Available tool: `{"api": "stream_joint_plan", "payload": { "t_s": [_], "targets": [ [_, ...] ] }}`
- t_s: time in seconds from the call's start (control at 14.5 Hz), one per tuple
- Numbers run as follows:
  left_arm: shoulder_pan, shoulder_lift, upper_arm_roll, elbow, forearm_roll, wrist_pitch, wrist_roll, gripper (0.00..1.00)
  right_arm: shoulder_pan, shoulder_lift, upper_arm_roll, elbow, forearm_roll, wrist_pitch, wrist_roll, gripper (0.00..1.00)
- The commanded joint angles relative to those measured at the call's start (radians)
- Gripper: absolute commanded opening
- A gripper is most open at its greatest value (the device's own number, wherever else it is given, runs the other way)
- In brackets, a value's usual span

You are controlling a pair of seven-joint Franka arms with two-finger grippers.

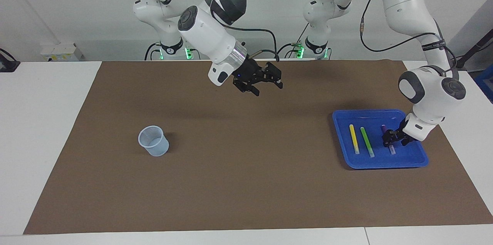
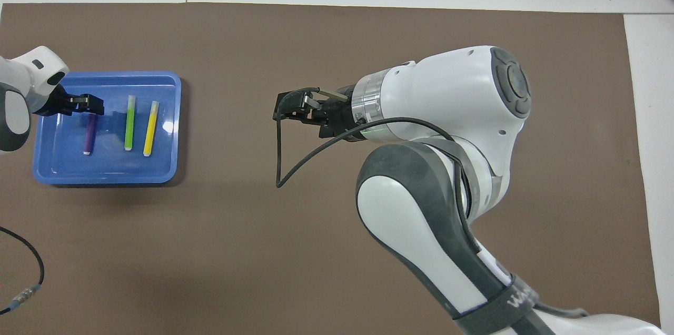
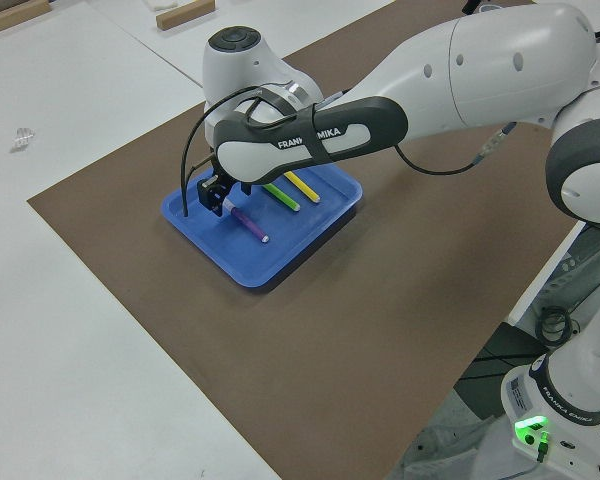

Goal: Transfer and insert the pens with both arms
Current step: 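Lower the left gripper over the purple pen in the tray, then close the left gripper on the purple pen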

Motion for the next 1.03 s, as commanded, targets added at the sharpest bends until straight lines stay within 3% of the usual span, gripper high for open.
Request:
{"api": "stream_joint_plan", "payload": {
  "t_s": [0.0,0.14,0.28,0.55,0.69,0.96],
  "targets": [
    [0.017,0.089,-0.01,0.114,0.012,-0.077,0.071,0.74,-0.002,-0.001,0.001,0.0,-0.012,-0.005,-0.025,1.0],
    [0.006,0.082,-0.019,0.13,-0.029,-0.213,0.067,0.73,-0.004,-0.001,0.001,0.0,-0.012,-0.005,-0.026,1.0],
    [0.006,0.082,-0.013,0.147,-0.125,-0.247,0.065,0.73,-0.004,-0.001,0.001,0.0,-0.012,-0.005,-0.026,1.0],
    [0.005,0.082,-0.012,0.141,-0.115,-0.235,0.065,0.73,-0.004,-0.001,0.001,0.0,-0.012,-0.002,-0.026,1.0],
    [0.006,0.084,-0.015,0.15,-0.039,-0.237,0.07,0.73,-0.004,0.001,0.001,-0.002,-0.012,0.005,-0.026,1.0],
    [0.006,0.084,-0.016,0.15,-0.008,-0.23,0.076,0.54,-0.002,0.002,0.002,0.0,-0.012,0.011,-0.028,1.0]
  ]
}}
